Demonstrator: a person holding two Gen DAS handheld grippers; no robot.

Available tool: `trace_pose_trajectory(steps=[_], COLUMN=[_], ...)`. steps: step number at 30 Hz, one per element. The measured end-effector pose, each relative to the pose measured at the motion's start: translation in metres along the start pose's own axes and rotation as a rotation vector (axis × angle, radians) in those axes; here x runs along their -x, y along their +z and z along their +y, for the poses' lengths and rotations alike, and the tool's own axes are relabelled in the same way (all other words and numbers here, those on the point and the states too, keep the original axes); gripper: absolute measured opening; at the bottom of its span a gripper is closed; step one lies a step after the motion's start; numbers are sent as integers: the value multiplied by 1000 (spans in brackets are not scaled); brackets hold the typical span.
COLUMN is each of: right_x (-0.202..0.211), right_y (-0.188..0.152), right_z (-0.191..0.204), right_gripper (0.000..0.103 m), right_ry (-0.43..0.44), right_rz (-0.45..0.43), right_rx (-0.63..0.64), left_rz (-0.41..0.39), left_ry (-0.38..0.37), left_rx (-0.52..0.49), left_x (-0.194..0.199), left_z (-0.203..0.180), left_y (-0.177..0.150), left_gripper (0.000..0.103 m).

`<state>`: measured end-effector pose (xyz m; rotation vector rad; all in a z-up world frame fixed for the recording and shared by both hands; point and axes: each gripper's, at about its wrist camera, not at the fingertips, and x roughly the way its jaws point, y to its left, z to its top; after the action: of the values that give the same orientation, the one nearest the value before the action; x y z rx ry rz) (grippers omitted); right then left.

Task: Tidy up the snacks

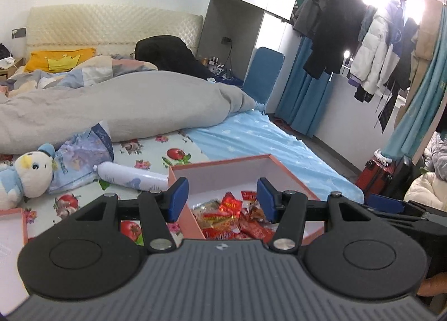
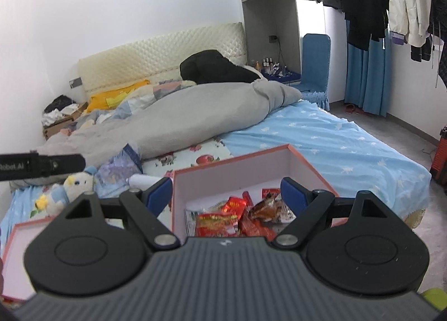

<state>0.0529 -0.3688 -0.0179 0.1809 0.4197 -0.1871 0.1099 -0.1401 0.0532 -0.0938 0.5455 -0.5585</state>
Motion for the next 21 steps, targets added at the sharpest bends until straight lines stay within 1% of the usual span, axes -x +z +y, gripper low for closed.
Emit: trace_pose_trajectory(steps=[4,7,9,12,15,21], right_x=[0,-2,-4,-9,-13,-14], right_y=[-13,-21,-26,-35,-42,-48], right_z=[4,4,1,-6,-11,-15], right_gripper=[86,86,86,86,86,86], right_ry=[-16,8,4,4,-10,-27], right_rz=[19,25,26,56,76,91], right_rx=[4,-3,-14,-40,-47,-50], left_rz=[23,35,53,75,92,88], left_ry=[-2,7,10,17,29,38], left_rx=[9,-2,1,21,21,30], left_x=[-3,-8,-15,-23,-31,-37], left_z=[-2,-4,-4,0,2,5], left_y=[-19,-32,-39,-47,-51,-53], left_gripper=[60,60,60,60,60,60])
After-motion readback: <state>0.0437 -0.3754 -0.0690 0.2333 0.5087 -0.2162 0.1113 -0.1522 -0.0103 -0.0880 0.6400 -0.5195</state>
